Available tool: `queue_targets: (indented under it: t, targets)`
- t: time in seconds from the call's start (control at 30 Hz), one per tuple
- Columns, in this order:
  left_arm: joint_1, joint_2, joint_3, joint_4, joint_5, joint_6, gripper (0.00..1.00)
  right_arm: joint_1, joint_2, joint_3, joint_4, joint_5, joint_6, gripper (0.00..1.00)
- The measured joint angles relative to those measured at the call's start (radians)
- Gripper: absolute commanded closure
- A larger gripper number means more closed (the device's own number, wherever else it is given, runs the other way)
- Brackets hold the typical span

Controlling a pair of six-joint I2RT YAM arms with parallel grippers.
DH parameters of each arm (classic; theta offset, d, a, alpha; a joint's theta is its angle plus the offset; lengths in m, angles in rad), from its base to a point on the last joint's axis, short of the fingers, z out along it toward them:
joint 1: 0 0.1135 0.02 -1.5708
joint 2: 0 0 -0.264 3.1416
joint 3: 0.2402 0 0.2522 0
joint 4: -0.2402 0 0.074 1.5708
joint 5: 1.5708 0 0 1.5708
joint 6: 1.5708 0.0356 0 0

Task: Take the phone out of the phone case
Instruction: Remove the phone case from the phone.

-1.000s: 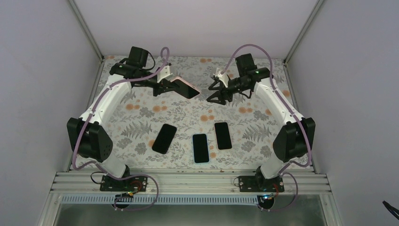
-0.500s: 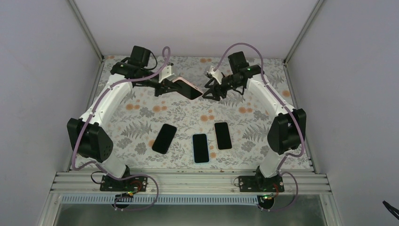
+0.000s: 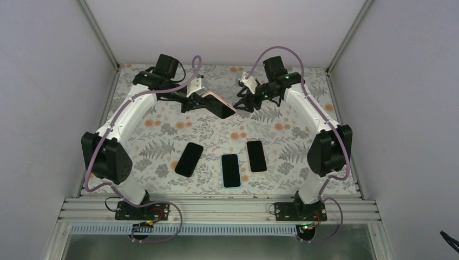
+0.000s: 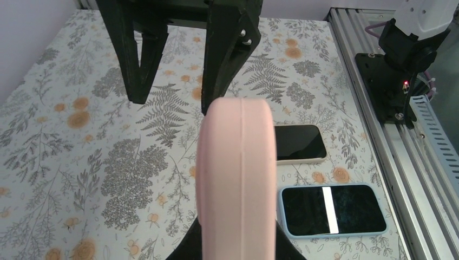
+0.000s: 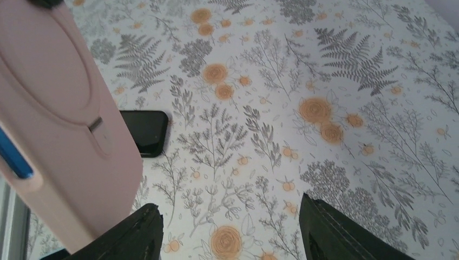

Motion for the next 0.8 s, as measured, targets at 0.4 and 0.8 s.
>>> queue_targets:
  t: [0.4, 0.8]
  targets:
    - [0.001, 0.0, 0.012, -0.003, -0.013, 0.0, 0.98, 0.0, -0.072, -0.105, -0.032, 0.089, -0.053, 0.35]
    - [0.001, 0.014, 0.012, 0.002, -0.028, 0.0, 0.98, 0.002, -0.109, -0.095, -0.054, 0.058, -0.069, 0.36]
